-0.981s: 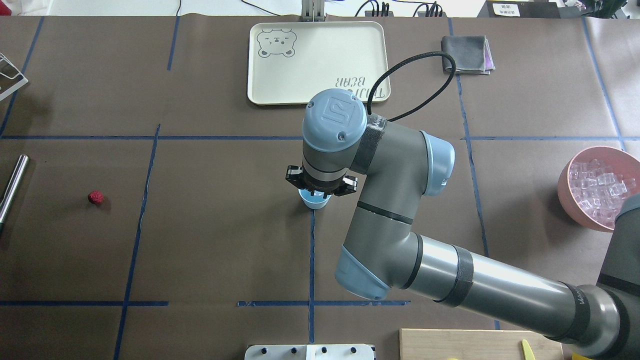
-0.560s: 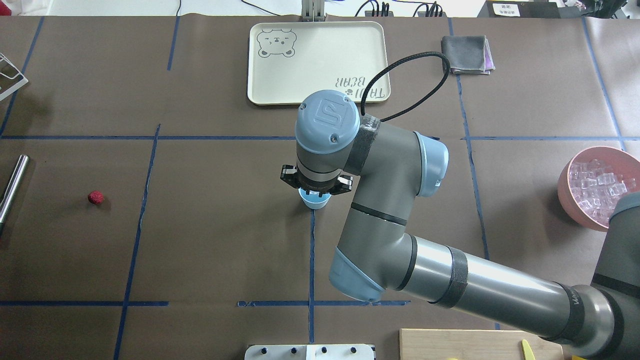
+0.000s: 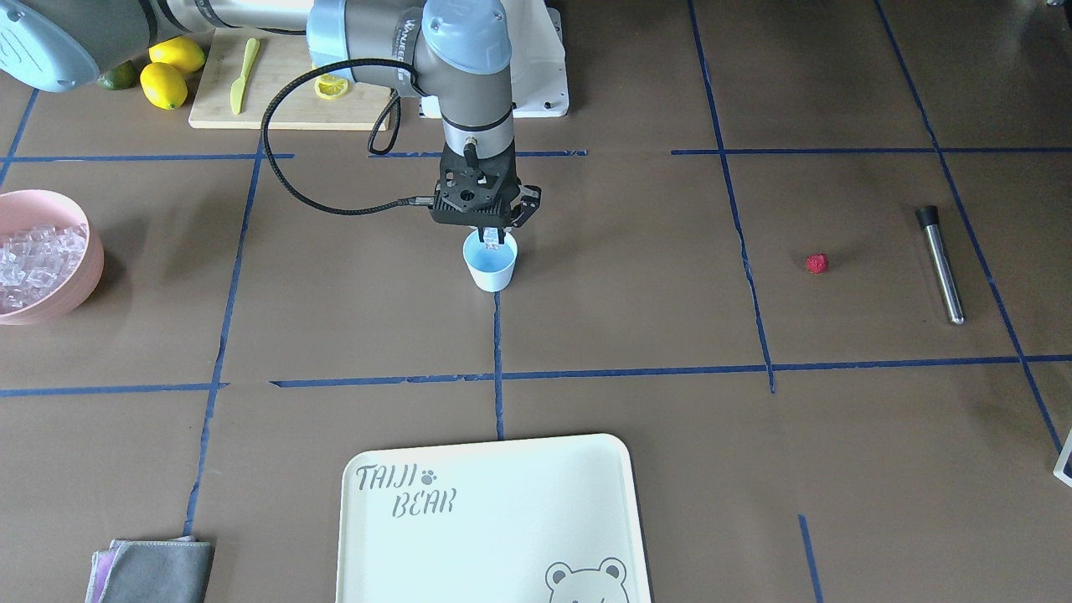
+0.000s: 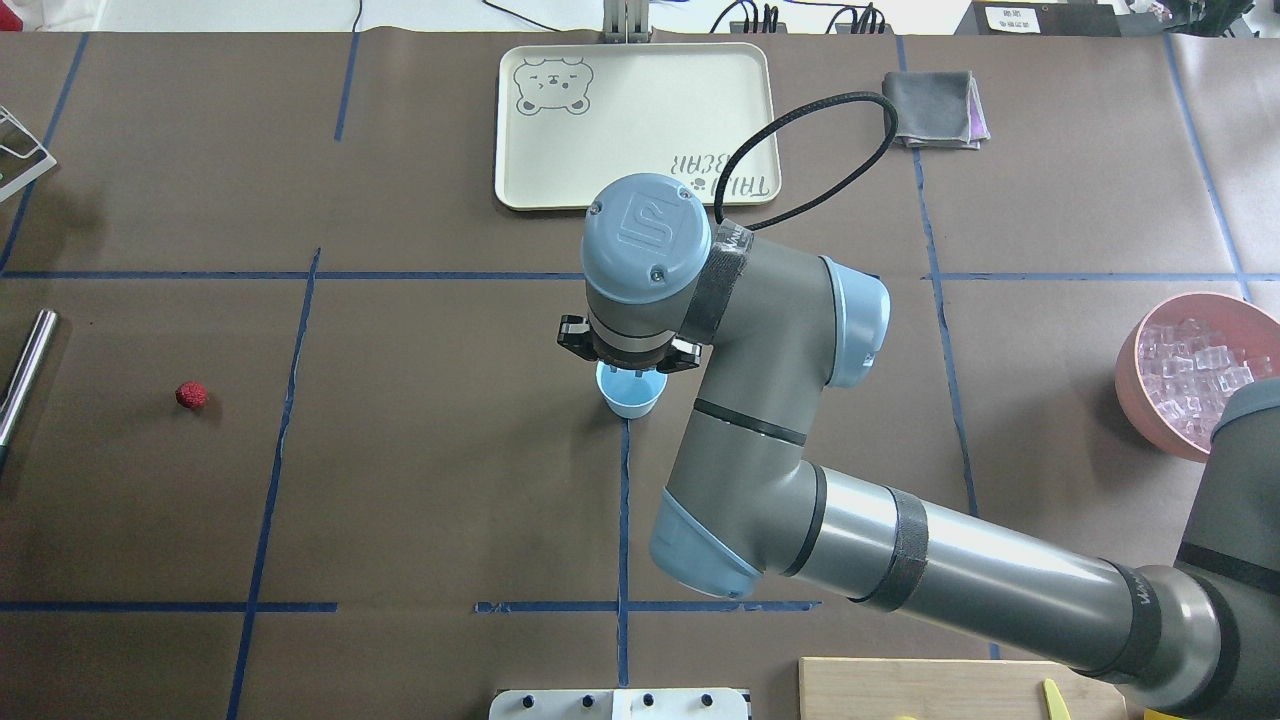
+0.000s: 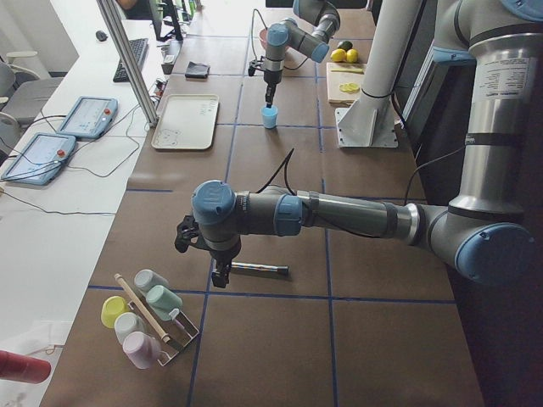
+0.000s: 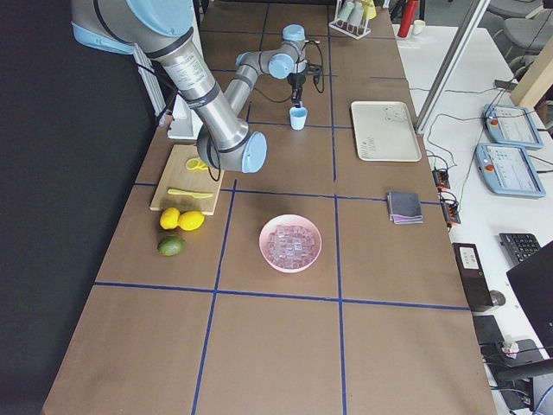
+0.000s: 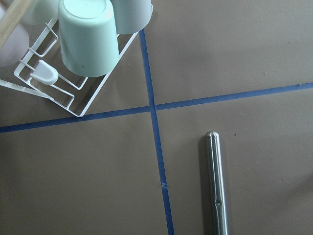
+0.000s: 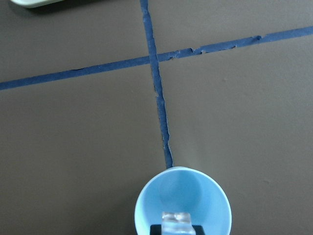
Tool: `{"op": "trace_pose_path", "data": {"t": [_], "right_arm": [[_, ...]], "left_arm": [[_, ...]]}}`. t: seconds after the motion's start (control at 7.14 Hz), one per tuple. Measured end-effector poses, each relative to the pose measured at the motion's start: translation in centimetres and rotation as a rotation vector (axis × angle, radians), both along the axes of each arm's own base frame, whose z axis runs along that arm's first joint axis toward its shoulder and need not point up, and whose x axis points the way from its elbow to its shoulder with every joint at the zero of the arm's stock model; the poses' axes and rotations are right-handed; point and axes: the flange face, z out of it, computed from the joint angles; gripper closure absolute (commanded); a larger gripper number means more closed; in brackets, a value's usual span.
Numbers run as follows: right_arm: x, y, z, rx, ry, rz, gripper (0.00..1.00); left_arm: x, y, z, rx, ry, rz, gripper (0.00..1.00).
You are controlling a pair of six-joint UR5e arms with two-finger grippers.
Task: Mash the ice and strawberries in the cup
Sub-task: 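Open the right gripper to drop the ice cube into the cup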
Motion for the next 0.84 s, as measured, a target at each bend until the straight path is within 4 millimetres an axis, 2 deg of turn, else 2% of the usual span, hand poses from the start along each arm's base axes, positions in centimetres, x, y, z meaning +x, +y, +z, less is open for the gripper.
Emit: {"op": "trace_pose_path", "data": {"t": [0.28, 0.84], "right_arm": [[-0.04, -0.11, -0.08, 0.006, 0.002, 0.005, 0.25], [0.00, -0.19, -0.28, 0.005, -0.003, 0.010, 0.25]], "left_arm": [[0.00, 0.00, -0.10, 0.001, 0.000, -0.001, 0.00], [0.00, 0.00, -0.01, -0.001, 0.000, -0.001, 0.00]]}}
